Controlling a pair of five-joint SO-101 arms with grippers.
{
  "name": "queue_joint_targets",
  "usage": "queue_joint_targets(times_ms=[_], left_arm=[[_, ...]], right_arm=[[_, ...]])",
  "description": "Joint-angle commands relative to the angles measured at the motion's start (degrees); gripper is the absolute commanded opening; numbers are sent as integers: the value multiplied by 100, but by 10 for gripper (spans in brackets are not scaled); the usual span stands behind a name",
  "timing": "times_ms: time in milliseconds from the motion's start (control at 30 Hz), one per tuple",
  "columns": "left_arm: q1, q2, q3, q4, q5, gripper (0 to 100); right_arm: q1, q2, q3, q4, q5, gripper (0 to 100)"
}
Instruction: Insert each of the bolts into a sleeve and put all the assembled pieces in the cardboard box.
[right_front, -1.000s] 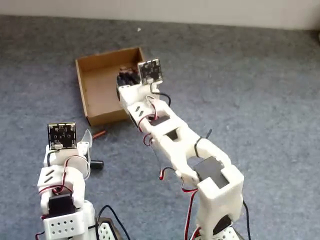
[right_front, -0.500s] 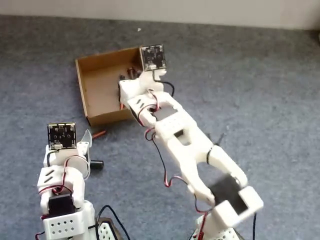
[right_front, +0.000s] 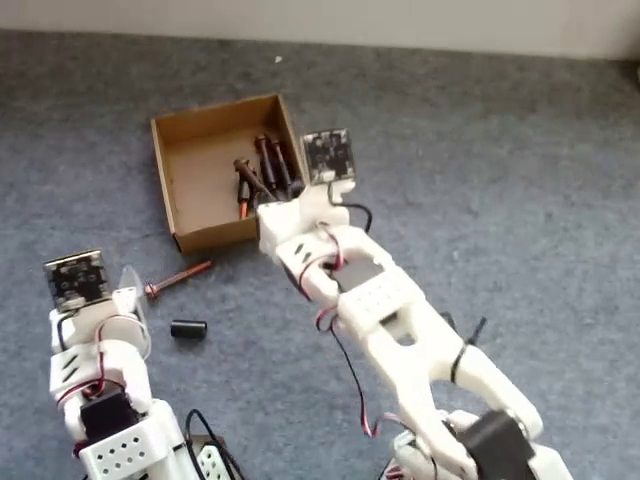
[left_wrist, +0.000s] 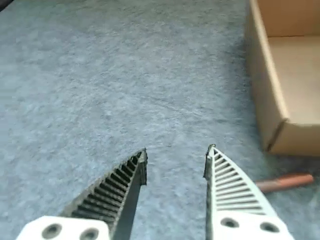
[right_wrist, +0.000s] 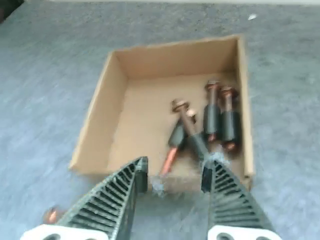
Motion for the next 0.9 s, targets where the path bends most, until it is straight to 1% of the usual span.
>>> queue_joint_targets(times_ms=[0,133,267,600,633,733,800,867], left_arm=[[-787,-48,-330,-132,695,203],[-1490,-48,-277,-404,1178,203],[-1815,-48,-277,-422,1407,203],[-1859,-48,-286,-422,1407,203],[-1859,-48,-286,-422,1407,203],[-1859,-48,-277,-422,1407,203],[-1859,-48,-277,-422,1407,203],[-1859,-48,-277,-422,1407,203]], right_arm=[[-602,-620,277,31,-62,166],[-1473,-655,585,31,-62,166],[-1974,-215,576,224,-88,166],[-2281,1314,-435,312,-53,166],[-2281,1446,-523,312,26,166],[-2290,1780,-708,312,598,166],[-2290,1912,-804,338,774,166],[-2360,1965,-963,690,791,166]])
